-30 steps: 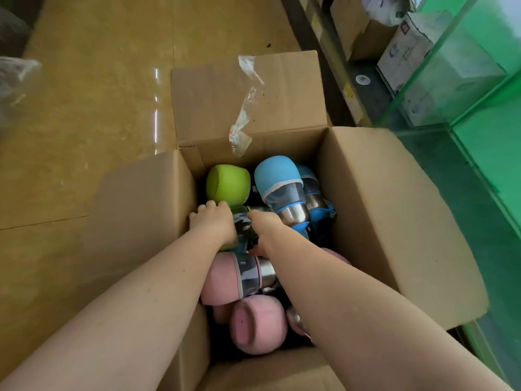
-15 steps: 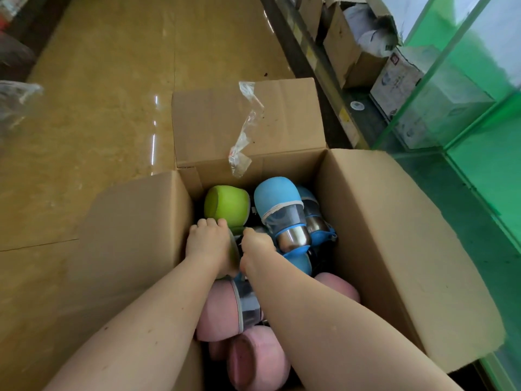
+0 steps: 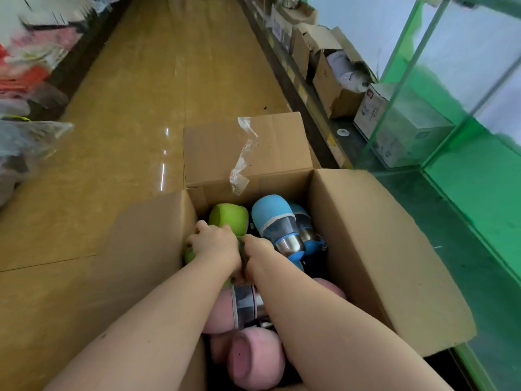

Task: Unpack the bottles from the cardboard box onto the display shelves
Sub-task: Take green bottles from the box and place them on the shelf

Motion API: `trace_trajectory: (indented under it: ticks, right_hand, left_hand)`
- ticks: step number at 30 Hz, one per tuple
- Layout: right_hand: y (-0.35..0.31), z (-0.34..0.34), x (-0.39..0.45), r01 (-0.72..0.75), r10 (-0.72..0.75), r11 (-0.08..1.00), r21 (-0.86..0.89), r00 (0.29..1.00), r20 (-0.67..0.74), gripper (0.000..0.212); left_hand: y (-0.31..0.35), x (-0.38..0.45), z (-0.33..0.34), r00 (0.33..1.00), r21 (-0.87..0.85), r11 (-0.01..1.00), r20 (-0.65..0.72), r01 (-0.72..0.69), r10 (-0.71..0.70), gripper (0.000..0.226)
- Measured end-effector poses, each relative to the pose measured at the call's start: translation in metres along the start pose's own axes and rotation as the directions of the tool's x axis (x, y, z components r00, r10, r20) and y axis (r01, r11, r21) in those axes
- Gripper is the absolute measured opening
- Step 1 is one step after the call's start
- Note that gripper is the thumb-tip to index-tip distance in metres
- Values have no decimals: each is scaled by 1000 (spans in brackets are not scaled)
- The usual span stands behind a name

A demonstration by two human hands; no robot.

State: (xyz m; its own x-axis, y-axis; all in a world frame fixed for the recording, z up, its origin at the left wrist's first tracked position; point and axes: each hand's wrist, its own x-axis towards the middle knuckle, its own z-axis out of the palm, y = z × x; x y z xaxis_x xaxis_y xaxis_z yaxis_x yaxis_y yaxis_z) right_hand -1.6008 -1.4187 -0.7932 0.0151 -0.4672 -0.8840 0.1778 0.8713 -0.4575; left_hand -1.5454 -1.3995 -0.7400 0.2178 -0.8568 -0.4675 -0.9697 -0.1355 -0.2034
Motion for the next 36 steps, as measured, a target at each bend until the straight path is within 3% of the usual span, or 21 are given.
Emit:
trace_trajectory:
  ticks: [5,10,14,17,21,26,33,36]
  right_hand:
    - [-13,3,-40,168,-168,985,-48,986,9,11]
    - [-42,-7,-95,193,-194,976,105,981,3,49]
    - [-75,-12,-132,267,-281,953,146,956,88,55]
    - [-97,-15,-157,384,-393,919,95,912,115,49]
    - [-122,-14,-188,586,-581,807,-69,809,87,33]
    - [-156,-4,-228,782,-781,588,-208,616,107,36]
    - [-207,15,-279,883,-883,370,-287,431,188,53]
    - [-237,29,-325,897,-900,311,-315,384,204,57]
  left_hand:
    - [-13,-27,-24,997,-140,990,-72,30,-40,57]
    - [-25,-48,-55,988,-298,954,-136,31,-75,82]
    - [-32,-66,-89,964,-410,911,-254,-31,-82,91]
    - [-36,-73,-110,952,-512,856,-292,-76,-90,86]
    - [-38,-70,-135,943,-630,765,-319,-137,-94,92]
    - [-43,-61,-181,909,-661,703,-413,-262,-49,100]
    - [-61,-53,-247,844,-721,572,-528,-391,-89,98]
    - [-76,-72,-293,836,-753,518,-535,-405,-125,97]
